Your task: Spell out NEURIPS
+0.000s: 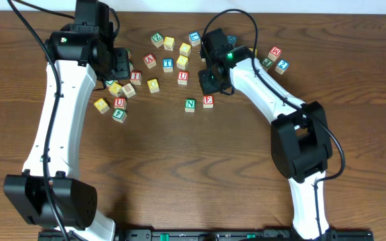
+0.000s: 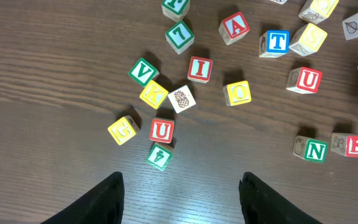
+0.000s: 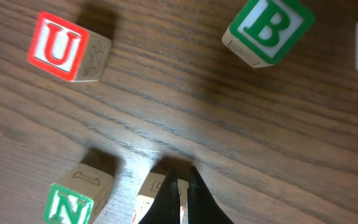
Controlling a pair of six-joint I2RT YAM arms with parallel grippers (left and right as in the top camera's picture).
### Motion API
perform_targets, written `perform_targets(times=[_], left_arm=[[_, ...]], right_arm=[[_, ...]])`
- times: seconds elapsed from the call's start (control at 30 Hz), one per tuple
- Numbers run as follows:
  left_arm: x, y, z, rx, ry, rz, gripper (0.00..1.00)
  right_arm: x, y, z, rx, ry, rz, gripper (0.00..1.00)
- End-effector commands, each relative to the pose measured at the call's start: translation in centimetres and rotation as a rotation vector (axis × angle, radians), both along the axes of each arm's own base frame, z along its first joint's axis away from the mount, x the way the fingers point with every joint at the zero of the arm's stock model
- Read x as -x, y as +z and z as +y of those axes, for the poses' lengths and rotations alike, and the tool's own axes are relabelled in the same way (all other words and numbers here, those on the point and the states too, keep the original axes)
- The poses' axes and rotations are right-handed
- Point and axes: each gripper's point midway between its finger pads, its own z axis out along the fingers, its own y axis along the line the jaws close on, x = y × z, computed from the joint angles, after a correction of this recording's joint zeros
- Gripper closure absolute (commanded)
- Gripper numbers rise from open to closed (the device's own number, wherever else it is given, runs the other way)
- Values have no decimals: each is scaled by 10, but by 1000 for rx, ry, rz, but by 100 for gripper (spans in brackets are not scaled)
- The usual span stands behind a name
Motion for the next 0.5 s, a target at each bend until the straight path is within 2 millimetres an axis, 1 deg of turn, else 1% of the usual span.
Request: perform_targets(times=[0.0,0.27,0.37,0.47], left_arm=[[-2,10,2,-4,-4,-29,41],[-2,10,2,-3,-4,-29,41],[-2,10,2,-3,-4,-29,41],[-2,10,2,-4,-4,-29,41]], right_arm=[[4,-22,-1,17,-16,44,99],[11,-32,8,16,5,66,99],[13,-33,7,21,4,78,99],[21,-35,4,31,5,110,99]])
